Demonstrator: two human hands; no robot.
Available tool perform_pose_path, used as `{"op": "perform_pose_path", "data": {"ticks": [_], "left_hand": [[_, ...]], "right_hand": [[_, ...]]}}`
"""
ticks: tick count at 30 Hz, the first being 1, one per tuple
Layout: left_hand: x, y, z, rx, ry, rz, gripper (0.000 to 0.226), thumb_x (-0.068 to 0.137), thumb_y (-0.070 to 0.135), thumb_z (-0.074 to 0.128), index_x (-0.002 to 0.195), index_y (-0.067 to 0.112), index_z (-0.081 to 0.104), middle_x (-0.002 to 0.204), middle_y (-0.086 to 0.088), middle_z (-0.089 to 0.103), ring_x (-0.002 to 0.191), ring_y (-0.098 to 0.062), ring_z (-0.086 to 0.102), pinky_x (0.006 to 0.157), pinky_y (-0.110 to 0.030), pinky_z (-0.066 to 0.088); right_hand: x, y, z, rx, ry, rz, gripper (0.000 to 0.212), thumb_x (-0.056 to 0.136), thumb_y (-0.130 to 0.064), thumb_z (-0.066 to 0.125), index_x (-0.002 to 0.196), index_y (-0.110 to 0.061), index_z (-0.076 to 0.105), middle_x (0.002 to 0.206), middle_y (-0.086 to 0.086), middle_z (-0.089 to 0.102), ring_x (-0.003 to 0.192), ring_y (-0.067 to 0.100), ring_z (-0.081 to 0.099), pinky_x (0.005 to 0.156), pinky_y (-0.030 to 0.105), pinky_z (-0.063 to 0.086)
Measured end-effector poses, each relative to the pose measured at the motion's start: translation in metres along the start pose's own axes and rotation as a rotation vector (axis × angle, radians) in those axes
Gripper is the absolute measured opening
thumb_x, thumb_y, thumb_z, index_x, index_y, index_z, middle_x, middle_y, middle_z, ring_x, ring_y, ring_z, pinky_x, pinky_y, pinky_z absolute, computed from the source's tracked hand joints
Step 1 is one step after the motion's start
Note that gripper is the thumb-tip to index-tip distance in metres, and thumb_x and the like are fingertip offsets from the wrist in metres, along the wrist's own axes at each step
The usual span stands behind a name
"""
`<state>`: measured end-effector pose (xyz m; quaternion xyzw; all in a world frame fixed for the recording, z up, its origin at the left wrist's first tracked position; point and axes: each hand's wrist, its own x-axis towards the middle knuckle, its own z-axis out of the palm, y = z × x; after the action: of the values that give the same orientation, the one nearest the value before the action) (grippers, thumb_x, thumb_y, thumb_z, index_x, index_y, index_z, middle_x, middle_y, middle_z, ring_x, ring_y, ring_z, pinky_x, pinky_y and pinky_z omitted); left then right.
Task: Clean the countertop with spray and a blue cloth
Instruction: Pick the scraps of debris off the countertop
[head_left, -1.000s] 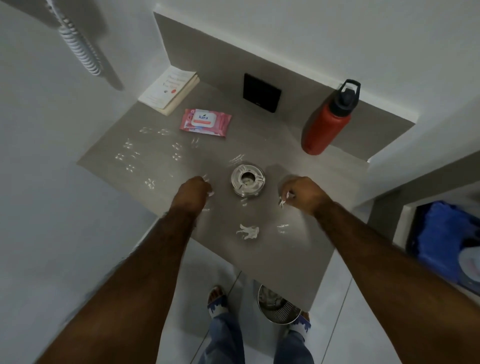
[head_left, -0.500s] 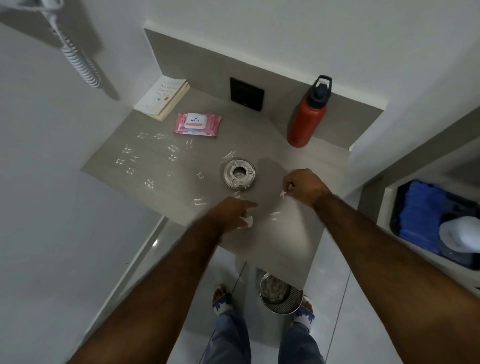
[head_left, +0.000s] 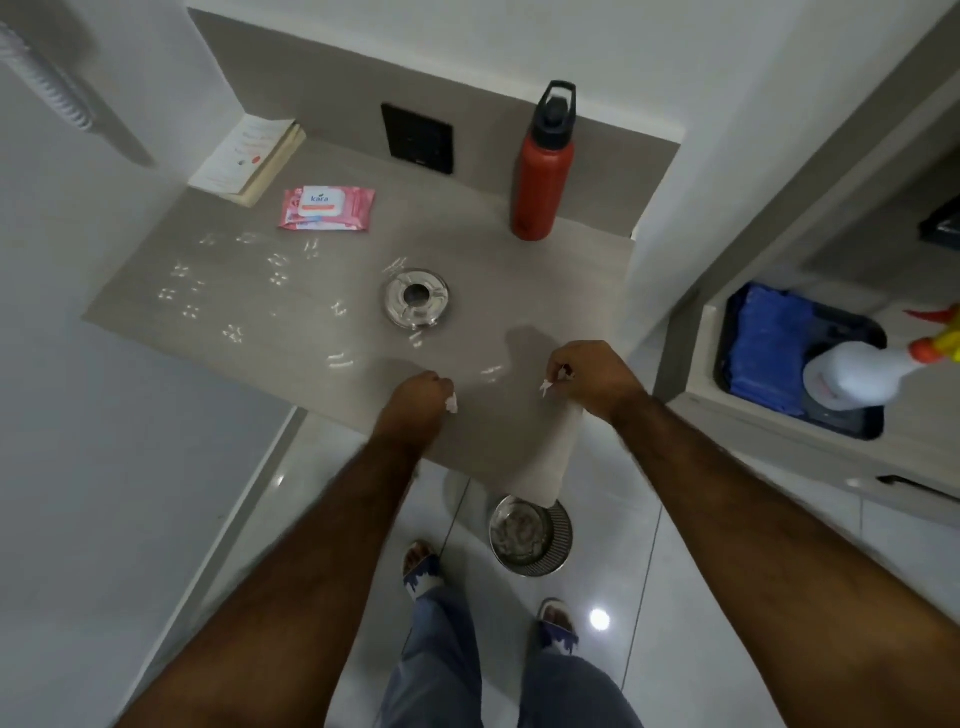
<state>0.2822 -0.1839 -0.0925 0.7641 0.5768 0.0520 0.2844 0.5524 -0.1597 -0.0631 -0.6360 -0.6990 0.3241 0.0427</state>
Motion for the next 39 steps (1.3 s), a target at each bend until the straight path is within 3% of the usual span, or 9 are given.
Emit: {"op": "perform_pose_path", "data": {"ticks": [3,6,10,13,18,24,33,36,39], "left_hand": [[-0.027,0.036,0.024,-0.126,0.076,0.021,0.011,0.082,-0.008,0.064,0.082,-0.001,0.072,0.096,-0.020,0.070,0.093,-0.034,0.066,0.087,-0.040,0.049],[-0.054,0.074,0.057,-0.194,0.083,0.061,0.012,0.085,-0.005,0.065,0.082,0.004,0.072,0.095,-0.012,0.070,0.091,-0.027,0.066,0.083,-0.037,0.052],[-0.082,0.110,0.110,-0.127,-0.054,0.154,0.015,0.088,0.009,0.069,0.103,0.009,0.070,0.111,-0.008,0.067,0.101,-0.023,0.063,0.087,-0.018,0.040],[-0.100,0.120,0.155,-0.065,-0.149,0.178,0.034,0.089,0.017,0.072,0.122,0.012,0.064,0.131,-0.007,0.062,0.118,-0.021,0.059,0.102,-0.024,0.044],[-0.110,0.094,0.228,-0.088,-0.180,0.078,0.023,0.097,0.016,0.062,0.119,0.012,0.064,0.126,-0.006,0.065,0.115,-0.021,0.062,0.096,-0.018,0.039],[-0.079,0.040,0.323,-0.229,-0.104,-0.090,0.018,0.096,0.016,0.063,0.112,0.011,0.069,0.116,-0.004,0.069,0.107,-0.017,0.065,0.093,-0.027,0.053],[-0.034,-0.025,0.459,-0.308,-0.028,-0.393,0.022,0.091,0.018,0.070,0.112,0.014,0.074,0.114,-0.002,0.075,0.104,-0.016,0.070,0.092,-0.033,0.058],[-0.028,-0.035,0.475,-0.352,-0.026,-0.470,0.029,0.089,0.024,0.074,0.117,0.016,0.072,0.114,-0.001,0.074,0.102,-0.014,0.070,0.083,-0.019,0.055],[-0.029,-0.036,0.477,-0.398,-0.105,-0.504,0.049,0.086,0.033,0.078,0.130,0.021,0.062,0.124,0.004,0.068,0.109,-0.008,0.063,0.078,-0.007,0.042]], "right_hand": [[-0.022,0.018,0.003,0.016,0.014,-0.019,0.010,0.085,-0.010,0.080,0.094,-0.008,0.077,0.097,0.005,0.069,0.092,0.024,0.066,0.079,0.026,0.049],[-0.046,0.044,0.007,0.024,0.053,-0.025,0.006,0.088,-0.008,0.078,0.094,-0.008,0.076,0.101,0.008,0.071,0.092,0.024,0.067,0.084,0.033,0.055],[-0.077,0.079,0.020,0.036,0.027,0.034,0.006,0.088,-0.005,0.075,0.094,-0.004,0.075,0.104,0.012,0.071,0.096,0.026,0.067,0.089,0.037,0.055],[-0.093,0.100,0.041,0.042,-0.007,0.074,0.006,0.088,-0.003,0.074,0.093,-0.003,0.075,0.103,0.014,0.070,0.096,0.028,0.067,0.085,0.033,0.053],[-0.106,0.138,0.111,0.092,-0.077,0.159,0.007,0.090,-0.005,0.072,0.095,-0.006,0.076,0.103,0.011,0.071,0.097,0.026,0.067,0.090,0.036,0.055],[-0.103,0.201,0.234,0.146,-0.093,0.243,0.012,0.094,-0.014,0.070,0.101,-0.009,0.078,0.105,0.010,0.073,0.098,0.023,0.067,0.087,0.030,0.054],[-0.079,0.268,0.381,0.304,-0.082,0.320,0.022,0.099,-0.013,0.064,0.115,-0.008,0.078,0.123,0.009,0.073,0.115,0.023,0.065,0.104,0.034,0.050],[-0.072,0.272,0.400,0.316,-0.083,0.275,0.023,0.099,-0.014,0.063,0.118,-0.008,0.076,0.125,0.009,0.072,0.117,0.024,0.065,0.105,0.035,0.050],[-0.069,0.268,0.404,0.325,-0.079,0.233,0.029,0.095,-0.014,0.068,0.124,-0.013,0.073,0.131,0.004,0.070,0.122,0.020,0.064,0.102,0.016,0.044]]}}
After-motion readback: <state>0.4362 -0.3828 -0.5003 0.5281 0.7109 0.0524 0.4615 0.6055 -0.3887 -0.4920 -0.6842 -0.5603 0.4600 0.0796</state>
